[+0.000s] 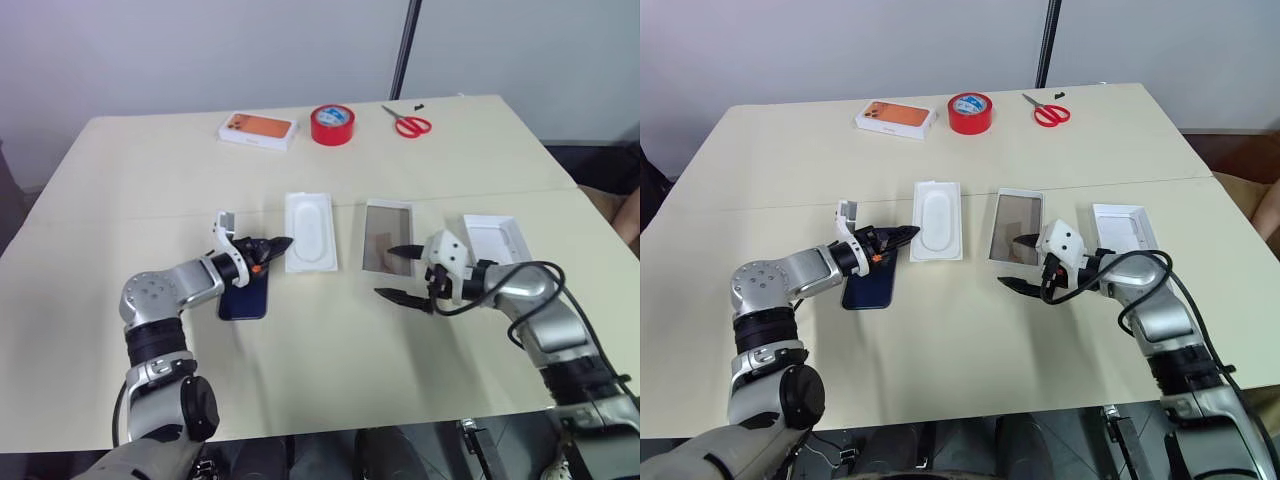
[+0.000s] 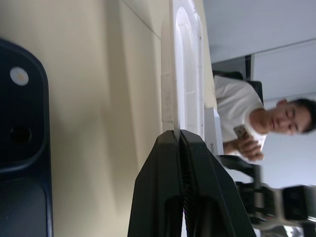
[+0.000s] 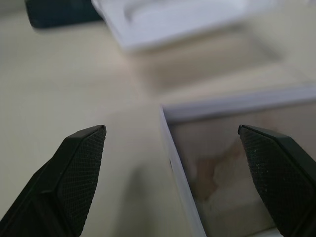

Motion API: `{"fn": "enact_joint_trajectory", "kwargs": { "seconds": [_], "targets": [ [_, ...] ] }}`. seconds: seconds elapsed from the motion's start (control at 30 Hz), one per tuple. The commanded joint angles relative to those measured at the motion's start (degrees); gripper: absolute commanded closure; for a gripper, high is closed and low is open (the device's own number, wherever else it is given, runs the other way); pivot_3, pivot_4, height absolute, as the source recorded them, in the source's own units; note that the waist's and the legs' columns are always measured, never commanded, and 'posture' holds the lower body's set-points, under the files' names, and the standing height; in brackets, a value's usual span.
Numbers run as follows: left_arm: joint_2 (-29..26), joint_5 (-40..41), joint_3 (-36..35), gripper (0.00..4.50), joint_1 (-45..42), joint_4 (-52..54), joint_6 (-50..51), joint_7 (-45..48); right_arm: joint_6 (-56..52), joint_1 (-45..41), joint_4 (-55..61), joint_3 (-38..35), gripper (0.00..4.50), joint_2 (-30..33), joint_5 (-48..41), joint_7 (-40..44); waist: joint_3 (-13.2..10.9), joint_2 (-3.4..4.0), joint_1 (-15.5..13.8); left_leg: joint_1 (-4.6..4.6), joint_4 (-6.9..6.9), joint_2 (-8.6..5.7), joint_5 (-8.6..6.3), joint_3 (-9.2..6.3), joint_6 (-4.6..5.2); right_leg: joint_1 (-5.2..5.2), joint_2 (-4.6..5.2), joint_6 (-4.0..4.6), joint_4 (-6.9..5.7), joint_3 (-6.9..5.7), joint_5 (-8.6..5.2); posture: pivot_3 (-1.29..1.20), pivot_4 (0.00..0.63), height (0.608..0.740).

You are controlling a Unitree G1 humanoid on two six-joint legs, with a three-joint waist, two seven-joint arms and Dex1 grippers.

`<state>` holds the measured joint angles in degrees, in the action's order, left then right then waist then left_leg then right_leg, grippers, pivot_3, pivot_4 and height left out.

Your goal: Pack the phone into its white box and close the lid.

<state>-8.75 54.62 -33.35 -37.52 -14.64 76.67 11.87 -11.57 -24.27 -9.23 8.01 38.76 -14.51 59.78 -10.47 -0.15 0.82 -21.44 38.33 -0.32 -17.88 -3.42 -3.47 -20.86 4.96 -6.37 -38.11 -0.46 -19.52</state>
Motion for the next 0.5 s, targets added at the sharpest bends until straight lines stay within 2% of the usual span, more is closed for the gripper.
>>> {"fn": "enact_joint_trajectory", "kwargs": {
  "seconds": [0.03,0.1,0.17,0.37,0.5],
  "targets": [
    [-0.12,1.46,-0.05,4.43,0.49,4.72,-0.52,-1.76,-2.42,-2.53,-2.37,0.39,0.0,-0.61,-1.18,4.17,-0.01,-0.01,0.02,0.0,0.0,0.0,0.0,0.01,0.0,-0.01,0.01,0.0,0.0,0.0,0.0,0.0,0.15,0.74],
    [0.42,2.29,-0.45,4.5,1.57,5.98,-0.38,-2.57,-1.2,-3.72,-3.95,0.44,0.54,-0.94,-0.89,5.71,-0.01,-0.01,0.17,0.0,0.01,0.01,0.01,0.01,-0.01,0.0,0.0,0.0,0.0,0.0,0.0,0.0,0.15,0.74],
    [0.71,2.61,-0.39,4.5,2.53,7.45,-0.73,-3.08,0.23,-4.2,-4.89,0.35,1.3,-1.3,0.13,5.75,-0.01,-0.01,0.08,0.02,0.01,0.01,0.01,0.0,-0.03,0.01,0.0,0.0,0.0,0.0,0.0,0.0,0.15,0.74],
    [1.95,4.55,-1.22,4.5,2.38,9.02,-1.07,-5.7,1.0,-3.09,-1.87,1.19,4.45,-3.63,1.11,5.3,-0.01,-0.01,-0.05,0.0,0.03,0.01,0.02,0.0,-0.04,0.01,0.01,-0.01,-0.01,0.0,0.02,0.0,0.15,0.74],
    [2.08,7.02,-2.21,4.5,0.93,8.61,-1.85,-6.67,0.91,-1.66,0.11,1.45,4.48,-5.48,1.53,4.05,-0.01,-0.01,-0.02,0.0,0.03,0.0,0.02,0.01,-0.04,0.0,0.02,-0.02,0.0,0.0,0.02,0.0,0.15,0.74]
  ]
}}
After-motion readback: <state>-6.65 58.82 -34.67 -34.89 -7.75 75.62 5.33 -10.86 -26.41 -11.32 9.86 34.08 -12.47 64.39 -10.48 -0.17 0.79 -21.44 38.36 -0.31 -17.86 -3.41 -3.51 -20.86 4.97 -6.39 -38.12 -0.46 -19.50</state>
